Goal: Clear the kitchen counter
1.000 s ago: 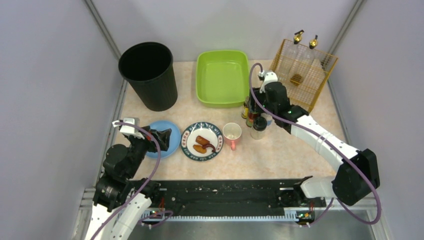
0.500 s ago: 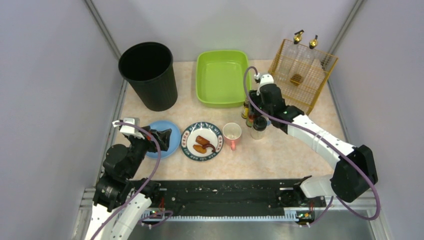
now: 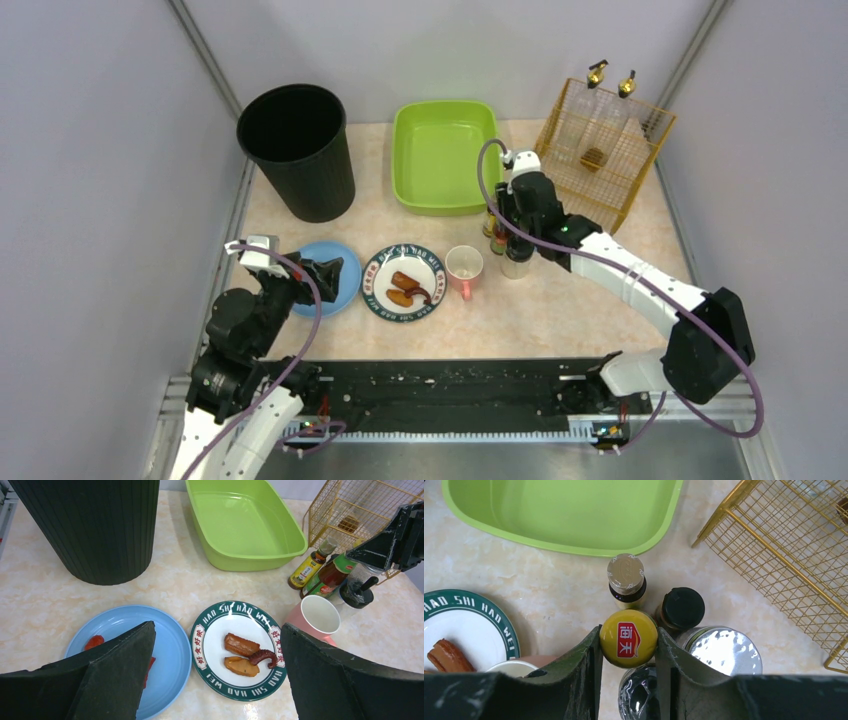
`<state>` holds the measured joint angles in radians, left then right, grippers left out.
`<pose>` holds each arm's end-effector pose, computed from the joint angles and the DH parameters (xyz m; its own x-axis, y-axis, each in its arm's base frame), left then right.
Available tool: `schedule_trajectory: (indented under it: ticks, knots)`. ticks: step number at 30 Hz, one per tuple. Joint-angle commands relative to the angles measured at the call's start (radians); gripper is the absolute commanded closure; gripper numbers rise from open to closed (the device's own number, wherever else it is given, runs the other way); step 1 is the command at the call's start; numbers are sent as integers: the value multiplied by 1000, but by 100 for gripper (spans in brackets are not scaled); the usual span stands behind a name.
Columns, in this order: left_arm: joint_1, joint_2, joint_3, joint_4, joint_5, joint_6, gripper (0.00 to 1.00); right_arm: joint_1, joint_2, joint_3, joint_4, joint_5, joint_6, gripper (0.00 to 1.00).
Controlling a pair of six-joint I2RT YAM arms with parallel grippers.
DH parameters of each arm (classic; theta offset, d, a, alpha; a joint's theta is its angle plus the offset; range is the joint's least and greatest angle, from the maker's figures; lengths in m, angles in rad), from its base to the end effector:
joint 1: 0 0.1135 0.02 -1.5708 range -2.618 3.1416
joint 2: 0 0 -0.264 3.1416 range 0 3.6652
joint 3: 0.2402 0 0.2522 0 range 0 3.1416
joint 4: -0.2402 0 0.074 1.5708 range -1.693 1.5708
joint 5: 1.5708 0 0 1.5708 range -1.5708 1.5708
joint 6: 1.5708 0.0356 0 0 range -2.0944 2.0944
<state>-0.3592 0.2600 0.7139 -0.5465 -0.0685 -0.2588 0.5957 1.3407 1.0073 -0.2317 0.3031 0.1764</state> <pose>0.0643 -0.0215 0.3326 -0.1571 -0.2137 -0.9642 0.2552 0.9344 -0.2487 0.2560 0.1607 0.2892 -0.4937 -0.1323 -0.8595 -0.2440 0.9697 -0.0091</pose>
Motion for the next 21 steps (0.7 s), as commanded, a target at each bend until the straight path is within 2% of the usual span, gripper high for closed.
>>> schedule_trajectory:
  ticks: [1, 21]
  knots:
    - [-4, 10, -4, 36, 2, 10, 1, 19, -59, 8, 89, 26, -10, 100]
    - [-4, 8, -3, 35, -1, 12, 1, 30, -167, 88, 50, -61, -2, 100]
